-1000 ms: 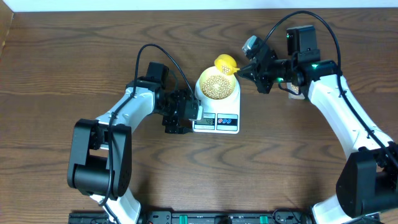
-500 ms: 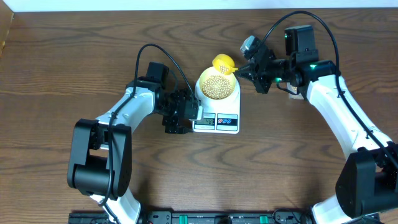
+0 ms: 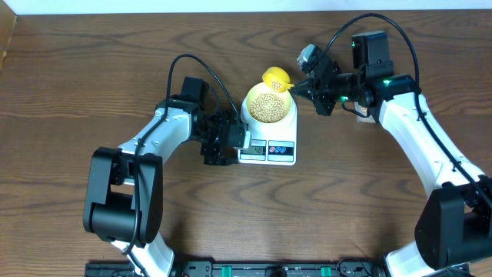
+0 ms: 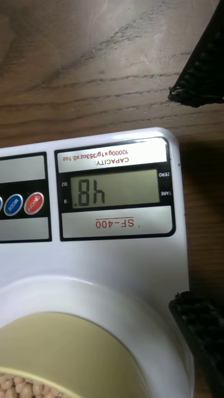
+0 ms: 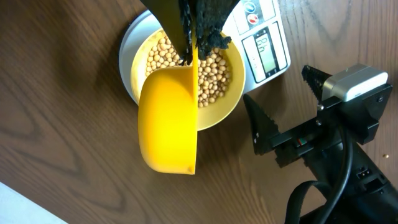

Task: Scoop item into bowl and weigh 50g on scale
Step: 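Hold the scoop tilted over the bowl with the right gripper, trickling beans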

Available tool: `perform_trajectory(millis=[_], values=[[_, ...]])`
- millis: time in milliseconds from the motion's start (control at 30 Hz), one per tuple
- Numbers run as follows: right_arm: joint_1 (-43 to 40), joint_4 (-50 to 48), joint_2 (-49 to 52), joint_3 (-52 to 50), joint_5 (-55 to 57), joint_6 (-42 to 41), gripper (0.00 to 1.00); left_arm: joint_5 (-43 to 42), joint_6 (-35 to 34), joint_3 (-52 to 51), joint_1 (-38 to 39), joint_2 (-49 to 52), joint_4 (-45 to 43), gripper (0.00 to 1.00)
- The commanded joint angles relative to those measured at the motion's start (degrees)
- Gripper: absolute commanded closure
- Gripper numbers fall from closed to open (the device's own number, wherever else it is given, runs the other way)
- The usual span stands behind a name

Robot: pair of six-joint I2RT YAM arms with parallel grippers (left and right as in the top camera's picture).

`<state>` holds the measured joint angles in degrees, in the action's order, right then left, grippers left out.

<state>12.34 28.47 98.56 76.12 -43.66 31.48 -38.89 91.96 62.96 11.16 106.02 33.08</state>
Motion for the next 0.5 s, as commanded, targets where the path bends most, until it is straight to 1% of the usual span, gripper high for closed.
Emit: perform_trajectory(millis=[0, 167, 267, 333, 367, 467], values=[[0.1, -0.2, -0.9, 0.0, -0.4, 0.1, 0.99, -1.0, 0.8, -0.5, 0.1, 0.9, 0.2, 0.02], [0.1, 0.2, -0.9, 0.0, -0.5, 0.1, 0.99, -1.0, 0.8, -0.5, 0.1, 0.9, 0.2, 0.02], [0.1, 2.2, -0.9, 0.0, -5.2, 3.5, 0.99, -1.0, 0.8, -0.5, 0.1, 0.9, 0.2, 0.02], [0.1, 1.7, -0.9, 0.0, -3.4, 2.9, 0.99, -1.0, 0.8, -0.5, 0.1, 0.9, 0.2, 0.02], [0.1, 1.3, -0.9, 0.0, -0.7, 1.5, 0.99, -1.0, 0.8, -0.5, 0.1, 0.9, 0.2, 0.02], [0.1, 1.5, -0.9, 0.0, -0.3, 2.1, 0.99, -1.0, 0.8, -0.5, 0.1, 0.9, 0.2, 0.03]])
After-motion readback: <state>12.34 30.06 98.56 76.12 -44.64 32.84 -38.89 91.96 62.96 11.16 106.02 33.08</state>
